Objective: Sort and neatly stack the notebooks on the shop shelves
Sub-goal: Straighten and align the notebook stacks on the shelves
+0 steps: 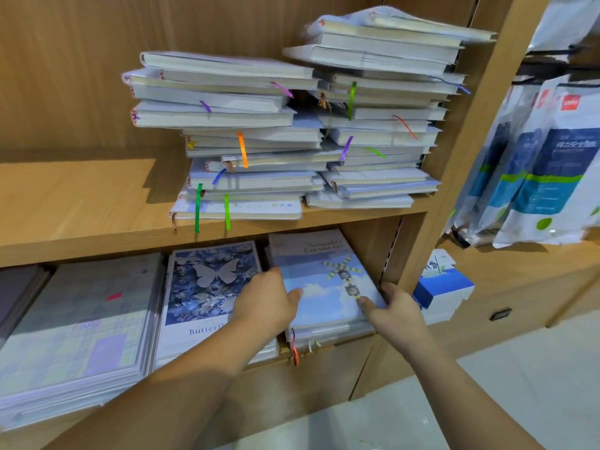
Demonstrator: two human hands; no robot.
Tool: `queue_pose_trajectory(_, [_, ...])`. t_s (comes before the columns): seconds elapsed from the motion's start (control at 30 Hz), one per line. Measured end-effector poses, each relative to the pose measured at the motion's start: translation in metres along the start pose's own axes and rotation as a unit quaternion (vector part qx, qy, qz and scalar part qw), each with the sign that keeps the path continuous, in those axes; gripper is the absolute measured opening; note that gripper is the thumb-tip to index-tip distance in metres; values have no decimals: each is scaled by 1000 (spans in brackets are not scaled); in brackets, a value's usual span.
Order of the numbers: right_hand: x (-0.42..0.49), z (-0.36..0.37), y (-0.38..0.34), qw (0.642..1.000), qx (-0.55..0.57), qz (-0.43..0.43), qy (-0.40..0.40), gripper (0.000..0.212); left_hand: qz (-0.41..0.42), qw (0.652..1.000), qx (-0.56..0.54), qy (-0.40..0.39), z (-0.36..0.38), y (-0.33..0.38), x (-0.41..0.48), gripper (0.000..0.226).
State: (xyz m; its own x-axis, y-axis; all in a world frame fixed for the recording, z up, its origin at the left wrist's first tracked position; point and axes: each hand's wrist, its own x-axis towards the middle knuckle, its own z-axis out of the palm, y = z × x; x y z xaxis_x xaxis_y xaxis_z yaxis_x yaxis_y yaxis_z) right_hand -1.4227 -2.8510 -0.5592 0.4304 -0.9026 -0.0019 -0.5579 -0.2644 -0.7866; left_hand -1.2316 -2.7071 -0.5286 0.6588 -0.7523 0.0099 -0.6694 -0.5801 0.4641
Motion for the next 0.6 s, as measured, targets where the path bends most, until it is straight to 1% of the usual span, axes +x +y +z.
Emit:
queue_pose_trajectory(0.03, [-1, -4, 3, 998, -64, -6, -1, 35, 18, 999, -12, 29, -2, -4, -6, 38])
queue_pose_trajectory(0.07, [0, -9, 6, 993, -116, -5, -6, 45, 29, 999, -21, 36, -4, -10, -14, 38])
queue_pose_trajectory(0.1, [0, -13, 9, 990, -142, 8, -25, 54, 36, 999, -23, 22, -4, -16, -23, 40])
queue_pose_trajectory(0.17, [-2, -20, 10, 988, -110, 60, -95, 65, 40, 999, -18, -31, 2, -28, -39, 48])
queue_pose_trajectory(0.23, [-6, -22, 11, 976, -92, 99, -168, 66, 45, 997, -19, -53, 12, -31, -48, 50])
queue_pose_trajectory(0.27, [-6, -22, 13, 973, -94, 103, -183, 67, 45, 997, -29, -51, 16, -30, -49, 50])
queue_pose_trajectory(0.3, [-4, -23, 15, 976, -89, 96, -176, 67, 40, 997, -39, -48, 21, -29, -50, 51])
queue_pose_trajectory(0.33, [-3, -22, 17, 982, -78, 76, -153, 64, 31, 998, -37, -48, 25, -28, -50, 52])
queue_pose_trajectory(0.4, [1, -20, 20, 991, -58, 37, -117, 56, 8, 998, -15, -60, 35, -30, -51, 51])
queue_pose_trajectory(0.43, [1, -18, 20, 991, -51, 30, -120, 52, -2, 997, -19, -74, 40, -32, -52, 50])
queue_pose_trajectory(0.5, [-1, -11, 22, 988, -33, 40, -145, 46, -11, 993, -62, -100, 54, -33, -55, 46])
queue_pose_trajectory(0.6, [2, -3, 32, 985, -13, 67, -160, 49, -29, 989, -116, -87, 70, -32, -56, 39])
